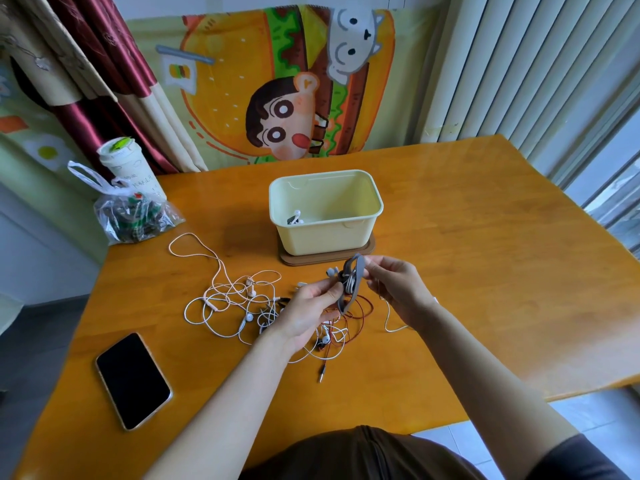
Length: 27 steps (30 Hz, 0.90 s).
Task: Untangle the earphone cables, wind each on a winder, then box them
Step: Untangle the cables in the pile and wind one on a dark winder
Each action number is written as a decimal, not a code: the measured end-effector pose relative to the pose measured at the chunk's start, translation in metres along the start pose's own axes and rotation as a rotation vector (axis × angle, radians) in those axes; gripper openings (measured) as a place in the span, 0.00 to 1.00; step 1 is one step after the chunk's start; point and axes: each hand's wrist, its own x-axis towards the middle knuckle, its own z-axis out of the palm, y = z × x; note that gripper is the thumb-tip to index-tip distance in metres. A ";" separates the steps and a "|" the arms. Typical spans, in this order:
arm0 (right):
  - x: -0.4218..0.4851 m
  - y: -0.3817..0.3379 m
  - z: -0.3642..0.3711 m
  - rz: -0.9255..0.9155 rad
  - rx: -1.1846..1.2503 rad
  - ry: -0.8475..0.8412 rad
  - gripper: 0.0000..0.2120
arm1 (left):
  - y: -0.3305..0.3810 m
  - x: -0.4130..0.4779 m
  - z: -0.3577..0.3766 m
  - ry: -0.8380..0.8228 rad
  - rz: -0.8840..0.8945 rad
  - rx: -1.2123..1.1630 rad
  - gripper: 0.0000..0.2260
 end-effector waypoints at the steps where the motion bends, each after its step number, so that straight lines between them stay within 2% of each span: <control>1: 0.000 0.000 0.002 0.001 0.014 0.010 0.06 | 0.000 0.000 0.001 0.011 -0.002 -0.049 0.08; 5: 0.001 0.005 0.008 0.019 -0.094 0.063 0.04 | 0.006 0.002 0.006 0.092 -0.017 -0.265 0.07; 9: 0.000 0.013 0.016 0.059 -0.020 0.110 0.05 | 0.008 0.004 0.010 0.126 0.016 -0.325 0.08; 14: -0.005 0.022 0.031 0.013 0.016 0.139 0.04 | 0.004 0.004 0.013 0.194 0.006 -0.320 0.09; 20: -0.006 0.038 0.032 -0.116 -0.345 0.138 0.05 | 0.003 0.008 0.010 0.326 -0.045 -0.372 0.10; 22: -0.008 0.043 0.033 -0.171 -0.481 0.119 0.06 | 0.006 0.008 0.011 0.387 -0.029 -0.389 0.07; 27: -0.010 0.042 0.032 -0.280 -0.707 0.116 0.08 | 0.006 0.009 0.014 0.511 0.087 -0.235 0.02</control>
